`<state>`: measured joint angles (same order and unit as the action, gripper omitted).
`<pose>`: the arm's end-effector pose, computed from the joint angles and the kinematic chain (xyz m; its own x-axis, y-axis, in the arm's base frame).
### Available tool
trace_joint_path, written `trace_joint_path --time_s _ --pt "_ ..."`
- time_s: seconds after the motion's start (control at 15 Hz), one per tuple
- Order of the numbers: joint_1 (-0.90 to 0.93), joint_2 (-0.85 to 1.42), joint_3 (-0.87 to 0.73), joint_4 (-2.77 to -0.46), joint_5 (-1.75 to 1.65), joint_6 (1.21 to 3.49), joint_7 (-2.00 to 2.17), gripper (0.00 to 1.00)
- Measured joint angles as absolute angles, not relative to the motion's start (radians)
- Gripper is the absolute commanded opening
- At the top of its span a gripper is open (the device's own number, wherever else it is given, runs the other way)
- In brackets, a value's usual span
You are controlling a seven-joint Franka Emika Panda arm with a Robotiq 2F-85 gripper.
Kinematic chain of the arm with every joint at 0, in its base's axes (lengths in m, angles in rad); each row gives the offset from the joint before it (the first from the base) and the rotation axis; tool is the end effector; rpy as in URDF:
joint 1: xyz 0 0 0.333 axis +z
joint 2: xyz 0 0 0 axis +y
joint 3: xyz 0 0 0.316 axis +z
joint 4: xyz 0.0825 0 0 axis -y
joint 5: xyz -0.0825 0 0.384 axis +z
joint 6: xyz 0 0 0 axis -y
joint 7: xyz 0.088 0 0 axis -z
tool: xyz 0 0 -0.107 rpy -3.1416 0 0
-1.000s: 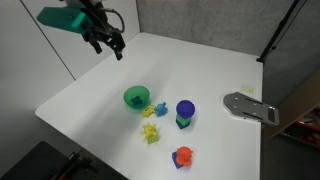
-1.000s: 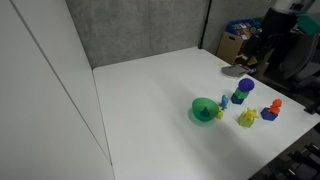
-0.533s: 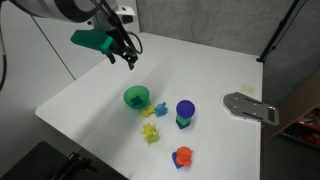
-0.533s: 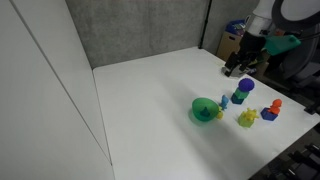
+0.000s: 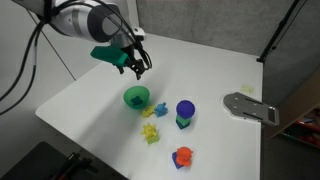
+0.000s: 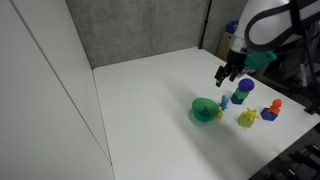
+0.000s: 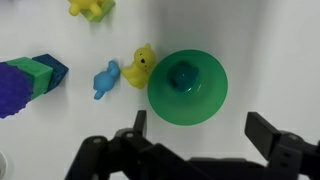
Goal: Remove the blue folded paper from the bowl
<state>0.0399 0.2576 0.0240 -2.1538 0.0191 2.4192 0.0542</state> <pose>0.5656 0.0362 0.2802 1.0000 -0.0055 0.0067 -0.0053 -0.9998 -0.0192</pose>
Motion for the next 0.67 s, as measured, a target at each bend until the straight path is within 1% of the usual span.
trace_joint_path --time_s 0.67 --pt "0.048 0.578 0.007 -1.932 -0.036 2.414 0.054 1.00"
